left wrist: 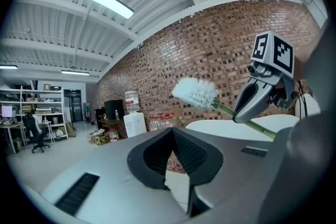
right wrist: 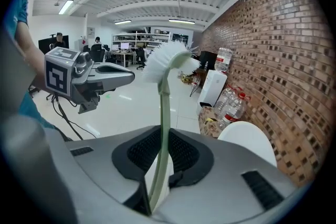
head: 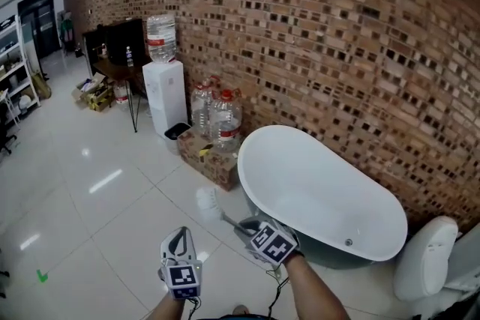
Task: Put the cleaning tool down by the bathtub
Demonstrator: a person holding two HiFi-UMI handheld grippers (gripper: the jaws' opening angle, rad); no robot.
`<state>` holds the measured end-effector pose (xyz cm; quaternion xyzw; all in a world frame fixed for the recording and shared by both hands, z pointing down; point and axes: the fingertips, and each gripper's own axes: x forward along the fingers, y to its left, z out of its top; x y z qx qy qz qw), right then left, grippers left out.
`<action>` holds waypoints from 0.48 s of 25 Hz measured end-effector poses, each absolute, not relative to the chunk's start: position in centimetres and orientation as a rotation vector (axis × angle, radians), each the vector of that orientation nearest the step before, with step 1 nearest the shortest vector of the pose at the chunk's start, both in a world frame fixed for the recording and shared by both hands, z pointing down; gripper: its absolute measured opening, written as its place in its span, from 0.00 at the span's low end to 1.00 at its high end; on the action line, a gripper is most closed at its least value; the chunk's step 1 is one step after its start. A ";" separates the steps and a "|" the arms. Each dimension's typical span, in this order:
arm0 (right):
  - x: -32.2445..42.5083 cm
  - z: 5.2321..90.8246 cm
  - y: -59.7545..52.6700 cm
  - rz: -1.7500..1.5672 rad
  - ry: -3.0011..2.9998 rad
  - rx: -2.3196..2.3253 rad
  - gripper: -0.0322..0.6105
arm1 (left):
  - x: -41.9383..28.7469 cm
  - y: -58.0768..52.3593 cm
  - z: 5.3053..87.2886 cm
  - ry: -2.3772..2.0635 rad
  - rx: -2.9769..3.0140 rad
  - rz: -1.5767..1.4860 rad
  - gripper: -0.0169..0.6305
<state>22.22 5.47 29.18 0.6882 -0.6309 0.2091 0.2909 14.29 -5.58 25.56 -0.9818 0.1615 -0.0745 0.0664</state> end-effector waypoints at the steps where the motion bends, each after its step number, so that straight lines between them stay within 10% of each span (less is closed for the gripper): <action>1: 23.1 29.5 6.7 0.558 -1.659 1.831 0.15 | 15.3 -4.5 25.8 0.463 -2.963 -0.229 0.03; 12: 28.3 31.3 14.4 0.629 -1.431 1.883 0.15 | 22.4 3.3 28.3 0.101 -2.979 -0.288 0.03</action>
